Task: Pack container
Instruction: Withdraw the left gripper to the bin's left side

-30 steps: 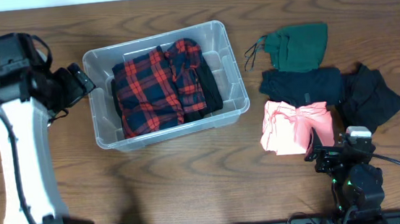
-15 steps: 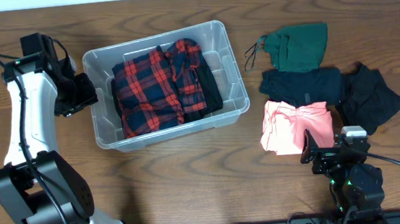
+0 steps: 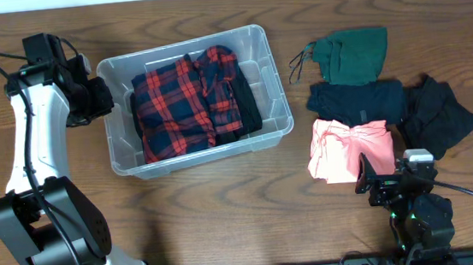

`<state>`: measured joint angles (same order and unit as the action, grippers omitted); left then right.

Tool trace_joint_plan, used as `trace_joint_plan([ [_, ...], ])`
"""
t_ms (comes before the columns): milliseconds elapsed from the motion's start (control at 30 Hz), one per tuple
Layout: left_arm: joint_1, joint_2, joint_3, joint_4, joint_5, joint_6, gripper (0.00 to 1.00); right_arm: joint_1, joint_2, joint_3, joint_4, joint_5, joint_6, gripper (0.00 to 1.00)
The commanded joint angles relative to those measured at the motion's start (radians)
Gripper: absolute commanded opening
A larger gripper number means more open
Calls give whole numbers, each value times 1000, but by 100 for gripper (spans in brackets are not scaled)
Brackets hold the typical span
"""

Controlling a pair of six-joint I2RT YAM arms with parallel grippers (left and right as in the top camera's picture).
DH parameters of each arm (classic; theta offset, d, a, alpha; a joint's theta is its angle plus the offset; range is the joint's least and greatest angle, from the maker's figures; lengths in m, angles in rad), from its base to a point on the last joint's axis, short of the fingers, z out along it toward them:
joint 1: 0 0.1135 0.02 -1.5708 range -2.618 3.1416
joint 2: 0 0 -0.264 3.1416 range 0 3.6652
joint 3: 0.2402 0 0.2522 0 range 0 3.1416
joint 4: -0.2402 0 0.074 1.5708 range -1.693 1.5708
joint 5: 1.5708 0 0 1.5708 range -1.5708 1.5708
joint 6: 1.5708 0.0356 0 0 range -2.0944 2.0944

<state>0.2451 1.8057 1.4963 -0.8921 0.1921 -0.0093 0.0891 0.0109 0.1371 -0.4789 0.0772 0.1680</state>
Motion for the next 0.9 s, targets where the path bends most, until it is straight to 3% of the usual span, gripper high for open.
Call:
trace_joint_plan([
  [0,6,6,-4,10,-21,18,24,-5,-5,-2,0,-7,3,99],
  [267,6,6,-4,108,-23,108,23,-5,-5,-2,0,-7,3,99],
  [500,6,10,-5,105,-23,111,15,-5,-5,-2,0,-7,4,99],
  [867,4,86,-5,163,-19,149,15,-5,-5,-2,0,-7,4,99],
])
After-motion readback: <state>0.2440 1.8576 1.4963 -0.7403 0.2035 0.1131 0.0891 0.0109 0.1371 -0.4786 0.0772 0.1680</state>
